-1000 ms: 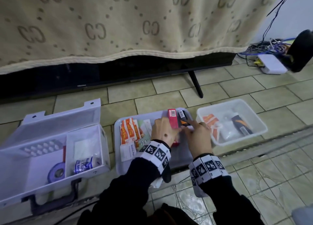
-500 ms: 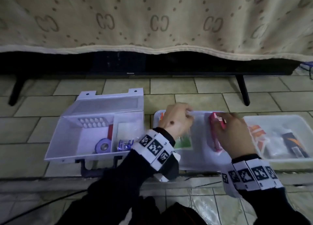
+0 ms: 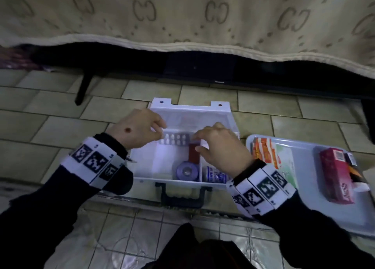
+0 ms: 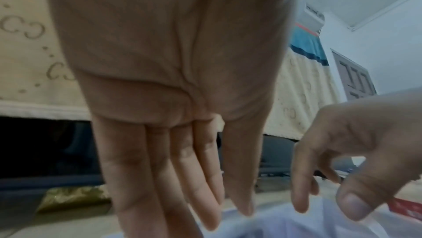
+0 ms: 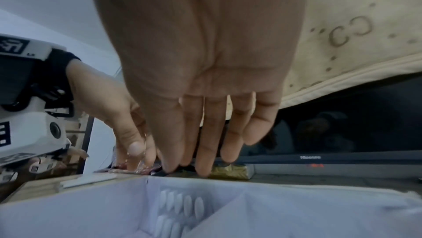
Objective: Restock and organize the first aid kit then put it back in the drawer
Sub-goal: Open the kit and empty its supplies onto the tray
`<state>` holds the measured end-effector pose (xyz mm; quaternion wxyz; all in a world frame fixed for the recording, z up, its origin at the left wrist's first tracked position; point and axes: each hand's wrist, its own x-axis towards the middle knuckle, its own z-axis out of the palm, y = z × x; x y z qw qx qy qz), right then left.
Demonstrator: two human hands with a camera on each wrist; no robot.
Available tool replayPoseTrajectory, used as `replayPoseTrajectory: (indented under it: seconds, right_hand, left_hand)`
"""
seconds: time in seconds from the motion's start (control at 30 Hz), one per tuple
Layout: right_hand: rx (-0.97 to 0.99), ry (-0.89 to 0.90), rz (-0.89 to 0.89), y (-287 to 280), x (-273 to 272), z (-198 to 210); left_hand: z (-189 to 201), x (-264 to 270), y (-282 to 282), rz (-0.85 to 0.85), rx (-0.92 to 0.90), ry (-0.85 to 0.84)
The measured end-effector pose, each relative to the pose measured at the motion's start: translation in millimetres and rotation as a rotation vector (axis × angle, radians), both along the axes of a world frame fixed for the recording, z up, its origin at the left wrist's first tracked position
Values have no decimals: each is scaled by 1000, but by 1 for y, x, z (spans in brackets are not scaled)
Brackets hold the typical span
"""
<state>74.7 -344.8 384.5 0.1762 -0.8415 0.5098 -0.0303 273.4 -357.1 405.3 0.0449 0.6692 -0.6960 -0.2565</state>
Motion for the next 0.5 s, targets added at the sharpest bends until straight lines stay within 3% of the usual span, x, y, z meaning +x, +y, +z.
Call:
replayPoseTrajectory:
  seconds: [0.3,0.5]
  right_hand:
    - [182,364,157,-1,41,-15]
    - [210,441,186,2,45,-31]
  left_hand:
    - [-50,7,-13,-330,356,-64]
    - [-59,2,-9,-601,490,-160]
